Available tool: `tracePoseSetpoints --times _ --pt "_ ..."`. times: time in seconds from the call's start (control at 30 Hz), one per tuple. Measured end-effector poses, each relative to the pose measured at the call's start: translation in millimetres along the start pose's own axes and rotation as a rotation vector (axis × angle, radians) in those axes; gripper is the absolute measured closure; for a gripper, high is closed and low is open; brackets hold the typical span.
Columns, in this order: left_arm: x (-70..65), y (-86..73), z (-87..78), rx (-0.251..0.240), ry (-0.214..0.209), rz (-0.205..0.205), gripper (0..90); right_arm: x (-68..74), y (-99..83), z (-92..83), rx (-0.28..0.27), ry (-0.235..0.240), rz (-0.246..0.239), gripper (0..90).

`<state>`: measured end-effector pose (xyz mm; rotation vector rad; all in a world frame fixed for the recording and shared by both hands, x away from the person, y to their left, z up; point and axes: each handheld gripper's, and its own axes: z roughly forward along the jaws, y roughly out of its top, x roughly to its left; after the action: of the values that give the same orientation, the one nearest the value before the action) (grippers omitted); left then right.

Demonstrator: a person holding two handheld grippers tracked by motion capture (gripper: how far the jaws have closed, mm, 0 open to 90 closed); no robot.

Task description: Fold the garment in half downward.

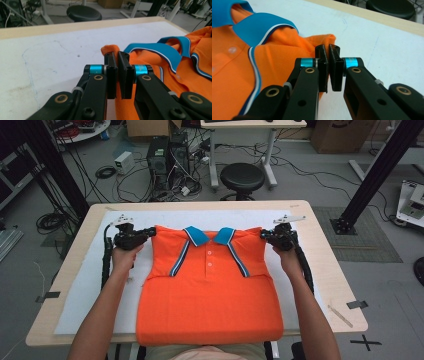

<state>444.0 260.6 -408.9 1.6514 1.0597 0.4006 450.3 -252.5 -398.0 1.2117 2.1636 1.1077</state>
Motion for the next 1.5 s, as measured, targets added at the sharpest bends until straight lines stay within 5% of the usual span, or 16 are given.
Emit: tracePoseSetpoints --times 0.63,1.5 --pt "-37.6 -30.5 -67.4 -0.047 -0.125 0.095 85.6 30.6 -38.4 -65.7 -0.074 0.075 -0.051 87.3" --pt "-66.3 -96.7 -118.3 0.043 -0.263 0.114 85.5 62.0 -114.0 -118.9 -0.043 0.134 -0.069 87.4"
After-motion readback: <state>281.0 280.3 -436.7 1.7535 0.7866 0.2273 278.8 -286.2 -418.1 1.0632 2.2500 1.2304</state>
